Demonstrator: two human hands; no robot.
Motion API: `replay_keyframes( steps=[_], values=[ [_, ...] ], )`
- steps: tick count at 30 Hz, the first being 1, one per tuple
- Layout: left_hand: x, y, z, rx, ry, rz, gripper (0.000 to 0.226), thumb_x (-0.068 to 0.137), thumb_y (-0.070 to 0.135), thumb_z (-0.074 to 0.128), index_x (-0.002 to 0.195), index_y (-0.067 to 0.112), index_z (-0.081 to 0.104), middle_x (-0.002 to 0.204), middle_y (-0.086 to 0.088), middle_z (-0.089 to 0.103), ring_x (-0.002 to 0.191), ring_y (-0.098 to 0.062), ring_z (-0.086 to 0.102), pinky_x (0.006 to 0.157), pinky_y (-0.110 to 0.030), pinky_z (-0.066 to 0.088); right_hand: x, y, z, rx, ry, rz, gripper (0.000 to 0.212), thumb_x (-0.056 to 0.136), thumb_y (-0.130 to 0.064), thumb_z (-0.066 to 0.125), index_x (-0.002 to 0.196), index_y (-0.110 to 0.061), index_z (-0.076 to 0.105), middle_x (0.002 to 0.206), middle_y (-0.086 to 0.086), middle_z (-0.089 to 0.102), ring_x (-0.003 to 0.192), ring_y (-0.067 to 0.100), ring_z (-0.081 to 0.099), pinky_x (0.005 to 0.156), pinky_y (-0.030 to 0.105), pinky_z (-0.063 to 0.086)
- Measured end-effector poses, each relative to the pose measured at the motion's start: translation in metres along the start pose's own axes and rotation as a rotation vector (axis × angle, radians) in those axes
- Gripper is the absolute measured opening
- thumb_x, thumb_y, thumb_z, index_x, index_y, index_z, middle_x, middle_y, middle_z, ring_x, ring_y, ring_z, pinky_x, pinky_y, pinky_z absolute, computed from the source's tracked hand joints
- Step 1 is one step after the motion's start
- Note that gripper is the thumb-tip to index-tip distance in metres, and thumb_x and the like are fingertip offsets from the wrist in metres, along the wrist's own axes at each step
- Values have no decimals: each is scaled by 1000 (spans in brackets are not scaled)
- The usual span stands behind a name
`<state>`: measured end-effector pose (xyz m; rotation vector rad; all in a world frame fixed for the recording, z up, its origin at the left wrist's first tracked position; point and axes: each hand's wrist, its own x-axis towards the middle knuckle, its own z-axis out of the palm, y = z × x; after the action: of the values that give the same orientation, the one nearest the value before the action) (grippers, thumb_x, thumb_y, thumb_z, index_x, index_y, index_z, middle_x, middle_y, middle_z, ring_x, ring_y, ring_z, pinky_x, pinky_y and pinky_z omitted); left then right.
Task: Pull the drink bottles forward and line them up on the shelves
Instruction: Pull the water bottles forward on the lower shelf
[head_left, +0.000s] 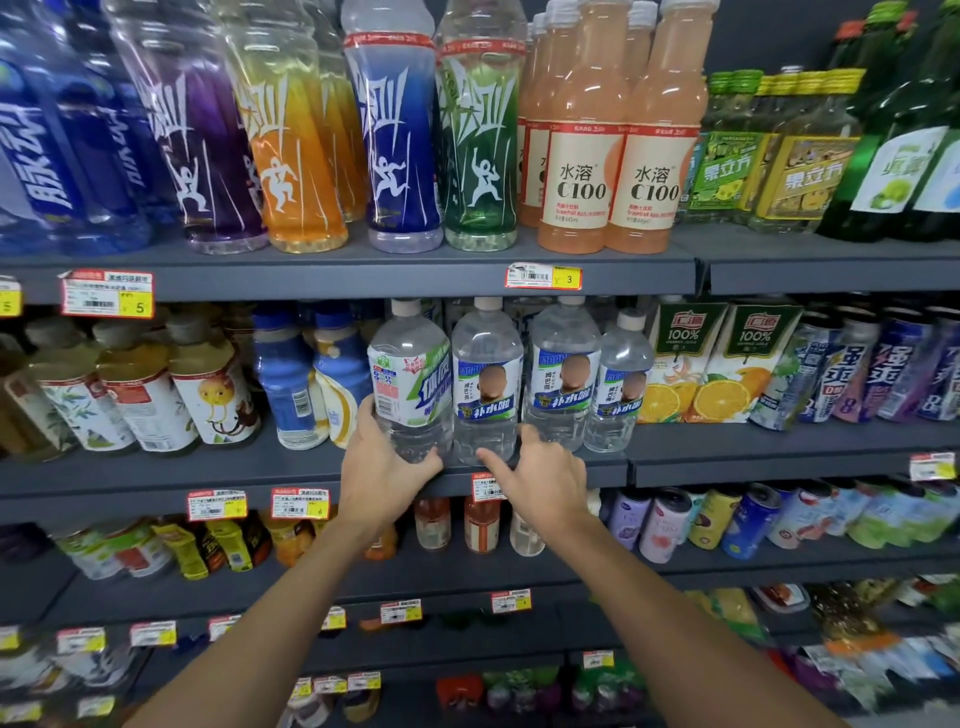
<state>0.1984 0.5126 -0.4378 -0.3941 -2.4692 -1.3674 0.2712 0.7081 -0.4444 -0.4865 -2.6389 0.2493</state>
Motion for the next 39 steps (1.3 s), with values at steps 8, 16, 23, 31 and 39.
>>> replay_keyframes(
  steps=[8, 16, 23, 31, 39],
  values=[
    [-12, -5, 1, 302, 63, -2, 104, 71, 72, 73, 142, 6, 40, 132, -10, 55, 127, -28, 48, 101, -47, 46, -5, -4, 8, 17, 14, 74, 92, 76, -94, 33, 118, -16, 60, 88, 7, 74, 93, 31, 71, 68, 37, 42],
    [1, -15, -10, 106, -134, 78, 66, 86, 39, 75, 141, 32, 40, 132, 9, 60, 121, -15, 55, 96, -36, 48, 1, -33, 7, -29, -17, 154, 99, 77, -92, 41, 123, -6, 52, 93, 7, 74, 91, 28, 72, 64, 35, 36],
    [10, -18, -15, 88, -261, 69, 70, 90, 16, 72, 147, 34, 35, 133, 12, 61, 123, -13, 55, 97, -28, 40, 16, -6, -2, -160, -70, -82, 86, 77, -89, 43, 111, -10, 54, 85, 6, 71, 85, 28, 70, 61, 34, 37],
    [14, -22, -29, 164, -310, 137, 79, 74, 44, 86, 139, 36, 41, 129, 13, 64, 116, -10, 59, 99, -38, 51, 29, 9, -6, -262, -121, -241, 82, 80, -86, 42, 106, -10, 53, 67, 0, 58, 71, 24, 66, 58, 33, 35],
    [21, -32, -19, 168, -318, 167, 84, 83, 29, 82, 148, 26, 29, 131, 3, 65, 116, -18, 61, 91, -27, 46, 24, 15, -2, -286, -88, -285, 81, 82, -86, 31, 103, -11, 56, 62, -2, 56, 67, 22, 66, 58, 32, 33]
  ],
)
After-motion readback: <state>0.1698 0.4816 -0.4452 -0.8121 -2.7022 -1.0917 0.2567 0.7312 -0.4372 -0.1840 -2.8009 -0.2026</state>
